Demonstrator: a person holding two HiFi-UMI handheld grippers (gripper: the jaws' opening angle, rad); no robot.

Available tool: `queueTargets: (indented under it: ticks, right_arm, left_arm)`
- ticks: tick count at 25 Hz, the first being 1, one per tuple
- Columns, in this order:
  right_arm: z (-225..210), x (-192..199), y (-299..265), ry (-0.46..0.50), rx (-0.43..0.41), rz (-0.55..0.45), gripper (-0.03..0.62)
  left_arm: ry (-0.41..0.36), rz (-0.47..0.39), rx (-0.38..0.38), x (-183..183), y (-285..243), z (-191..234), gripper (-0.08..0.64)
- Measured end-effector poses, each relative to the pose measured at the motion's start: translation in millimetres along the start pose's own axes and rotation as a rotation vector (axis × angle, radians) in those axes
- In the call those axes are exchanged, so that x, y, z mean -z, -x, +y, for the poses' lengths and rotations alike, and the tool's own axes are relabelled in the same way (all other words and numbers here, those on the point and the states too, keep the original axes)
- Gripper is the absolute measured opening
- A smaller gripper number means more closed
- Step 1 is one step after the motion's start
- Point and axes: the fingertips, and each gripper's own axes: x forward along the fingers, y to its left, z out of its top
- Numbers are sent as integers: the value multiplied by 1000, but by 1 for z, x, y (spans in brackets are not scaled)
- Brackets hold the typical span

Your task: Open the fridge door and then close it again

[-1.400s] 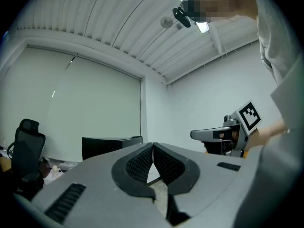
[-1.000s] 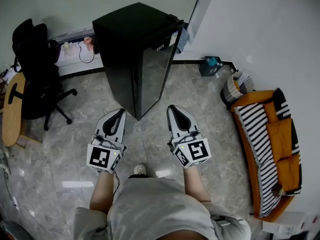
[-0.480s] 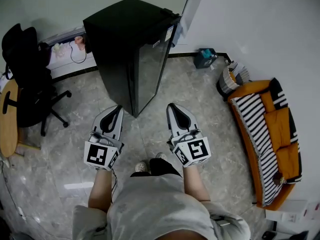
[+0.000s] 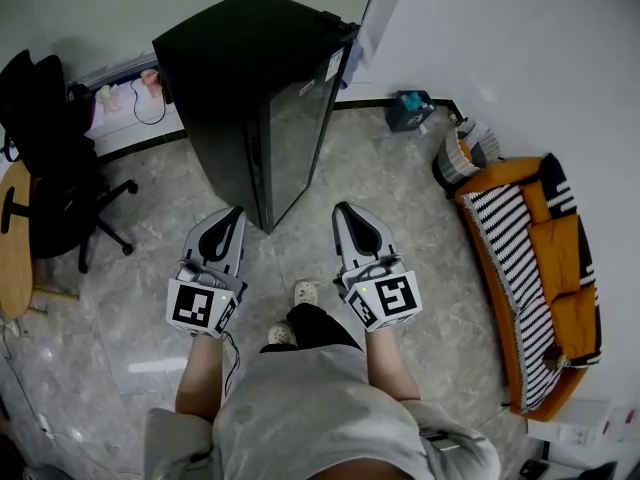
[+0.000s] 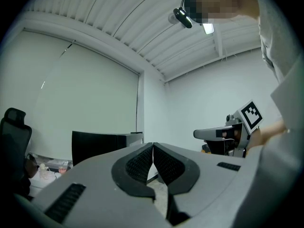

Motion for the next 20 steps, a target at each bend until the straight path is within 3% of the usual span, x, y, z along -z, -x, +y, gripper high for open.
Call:
queueTargets:
  ticks: [20]
  right_arm:
    - [-69,-2,-123,-6,-151,2,26]
  left_arm:
    - [-5,60,-112,23,-106,56,18]
